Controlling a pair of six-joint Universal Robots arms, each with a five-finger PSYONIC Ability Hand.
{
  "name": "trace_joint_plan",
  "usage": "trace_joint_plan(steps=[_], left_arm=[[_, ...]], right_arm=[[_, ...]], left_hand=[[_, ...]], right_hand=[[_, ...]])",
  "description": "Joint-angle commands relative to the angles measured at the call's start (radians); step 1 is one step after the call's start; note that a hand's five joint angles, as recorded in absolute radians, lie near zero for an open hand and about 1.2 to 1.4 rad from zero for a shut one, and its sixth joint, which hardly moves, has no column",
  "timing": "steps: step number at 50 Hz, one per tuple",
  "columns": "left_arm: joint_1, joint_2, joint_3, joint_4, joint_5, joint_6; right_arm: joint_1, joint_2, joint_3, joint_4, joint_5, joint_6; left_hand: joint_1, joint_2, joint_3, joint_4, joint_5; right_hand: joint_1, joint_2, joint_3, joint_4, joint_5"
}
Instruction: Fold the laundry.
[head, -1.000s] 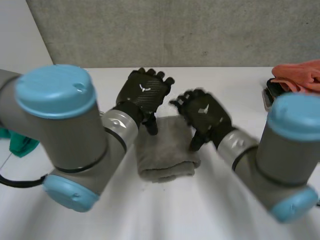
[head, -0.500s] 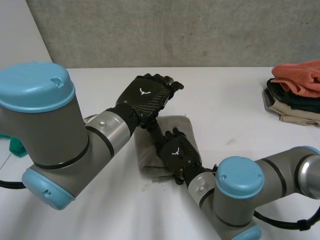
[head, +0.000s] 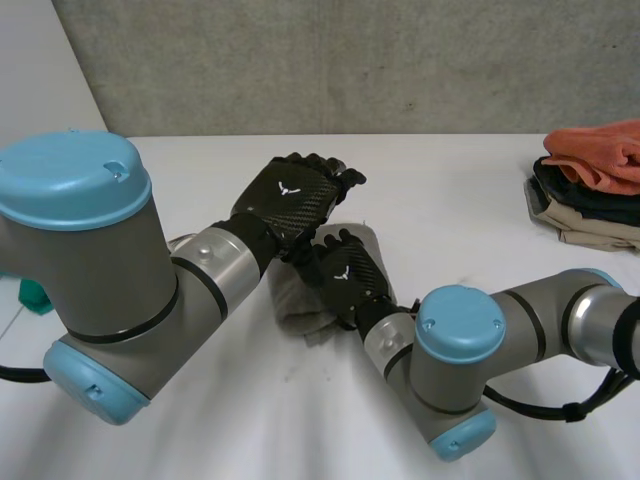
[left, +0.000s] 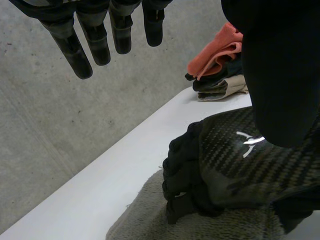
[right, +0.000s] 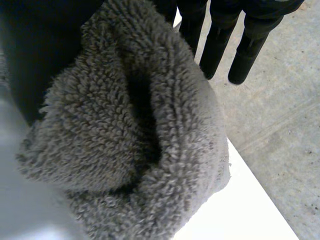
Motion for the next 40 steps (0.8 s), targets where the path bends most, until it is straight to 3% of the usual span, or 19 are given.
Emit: trace_joint_plan(steps=[1, 3, 8, 17, 26, 36, 40], left_arm=[[0.002, 0.005, -0.002, 0.000, -0.001, 0.000], [0.002, 0.007, -0.003, 0.000, -0.001, 0.000], [0.003, 0.011, -0.007, 0.000, -0.001, -0.003], [0.003, 0.027, -0.007, 0.005, 0.009, -0.011], [0.000, 0.045, -0.002, 0.011, 0.069, -0.006], [-0.012, 0.091, -0.004, 0.051, 0.115, -0.003], [-0.028, 0.114, 0.003, 0.056, 0.137, -0.003]], right_arm=[[-0.003, 0.043, -0.055, 0.009, -0.012, 0.001], [-0.009, 0.042, -0.069, 0.009, -0.012, 0.001], [-0.043, 0.040, -0.090, 0.023, -0.012, -0.005], [-0.147, -0.009, -0.096, 0.051, -0.047, -0.006], [-0.313, -0.107, -0.136, -0.015, -0.216, -0.009], [-0.485, -0.142, -0.338, -0.185, -0.219, 0.023], [-0.587, -0.119, -0.472, -0.201, -0.220, 0.110]], left_hand=[[0.027, -0.011, -0.013, -0.011, -0.018], [0.024, -0.014, -0.016, -0.014, -0.021], [0.024, -0.014, -0.016, -0.014, -0.021], [0.015, -0.022, -0.024, -0.023, -0.030], [0.006, -0.031, -0.033, -0.031, -0.039], [0.003, -0.034, -0.036, -0.034, -0.042], [0.000, -0.037, -0.039, -0.037, -0.045]], right_hand=[[0.448, 0.454, 0.448, 0.451, 0.471], [0.659, 0.666, 0.659, 0.662, 0.682], [0.894, 0.900, 0.894, 0.896, 0.917], [0.894, 0.901, 0.894, 0.897, 0.917], [0.894, 0.901, 0.894, 0.897, 0.917], [0.894, 0.901, 0.894, 0.897, 0.917], [0.894, 0.901, 0.894, 0.897, 0.917]])
